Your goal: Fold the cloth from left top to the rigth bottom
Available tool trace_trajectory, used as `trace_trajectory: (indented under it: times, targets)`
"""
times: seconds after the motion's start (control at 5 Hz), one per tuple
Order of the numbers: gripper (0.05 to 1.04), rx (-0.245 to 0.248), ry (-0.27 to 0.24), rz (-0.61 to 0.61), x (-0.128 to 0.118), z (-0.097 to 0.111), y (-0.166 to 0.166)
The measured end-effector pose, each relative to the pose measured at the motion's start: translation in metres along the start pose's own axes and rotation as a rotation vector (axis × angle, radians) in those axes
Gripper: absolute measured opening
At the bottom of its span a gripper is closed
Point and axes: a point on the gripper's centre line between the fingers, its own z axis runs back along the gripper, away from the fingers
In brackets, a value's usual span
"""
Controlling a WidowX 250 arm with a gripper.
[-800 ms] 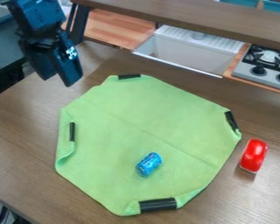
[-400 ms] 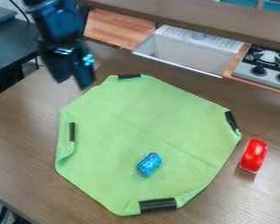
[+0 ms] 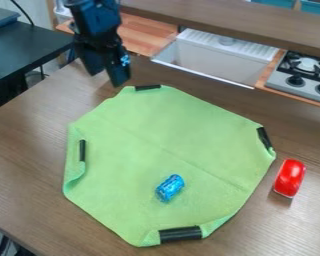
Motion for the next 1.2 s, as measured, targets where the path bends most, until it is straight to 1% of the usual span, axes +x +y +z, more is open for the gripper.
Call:
trace_trajectory:
  times: [0.2, 0.4, 0.6, 0.8, 1.0, 1.2]
  targets:
    - [1.000, 0.006, -0.003, -0.174, 0.025, -0.019, 0.015]
    - [1.000, 0.013, -0.011, -0.304, 0.042, -0.033, 0.029]
    - [0.999, -0.007, 0.004, -0.354, 0.057, -0.055, 0.043]
    - [1.000, 0.012, -0.013, -0.383, 0.070, -0.066, 0.048]
    - [0.999, 0.010, -0.021, -0.374, 0.078, -0.084, 0.050]
    - [1.000, 0.029, -0.030, -0.378, 0.089, -0.089, 0.055]
